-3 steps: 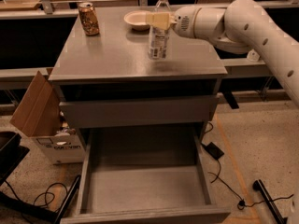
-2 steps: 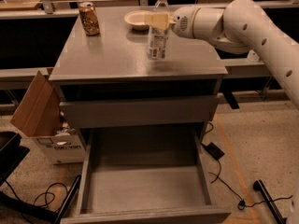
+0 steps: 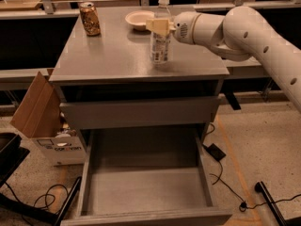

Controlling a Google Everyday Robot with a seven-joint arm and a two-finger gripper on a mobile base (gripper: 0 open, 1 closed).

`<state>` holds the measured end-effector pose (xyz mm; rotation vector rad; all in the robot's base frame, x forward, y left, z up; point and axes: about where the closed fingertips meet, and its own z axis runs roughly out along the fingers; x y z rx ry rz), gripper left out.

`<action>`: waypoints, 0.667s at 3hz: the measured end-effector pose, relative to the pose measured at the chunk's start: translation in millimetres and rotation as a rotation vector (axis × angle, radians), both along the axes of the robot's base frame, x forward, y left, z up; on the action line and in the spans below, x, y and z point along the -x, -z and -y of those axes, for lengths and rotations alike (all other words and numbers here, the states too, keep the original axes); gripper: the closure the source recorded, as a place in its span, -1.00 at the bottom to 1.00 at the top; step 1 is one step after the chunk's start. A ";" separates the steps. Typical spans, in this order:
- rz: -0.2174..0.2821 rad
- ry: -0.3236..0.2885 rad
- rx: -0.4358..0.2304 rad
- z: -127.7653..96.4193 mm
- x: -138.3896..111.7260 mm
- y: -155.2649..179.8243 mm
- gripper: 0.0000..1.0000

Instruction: Pick blue plastic bottle from middle drawer and place on counter

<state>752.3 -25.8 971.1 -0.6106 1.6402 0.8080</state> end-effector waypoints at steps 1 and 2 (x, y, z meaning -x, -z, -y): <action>0.023 0.010 0.028 -1.1 0.4 2.6 1.00; 0.039 0.021 0.067 -3.1 0.1 7.1 1.00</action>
Offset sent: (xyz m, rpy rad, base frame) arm 0.0008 -0.0015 -0.0118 -0.1159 -0.0599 -0.0440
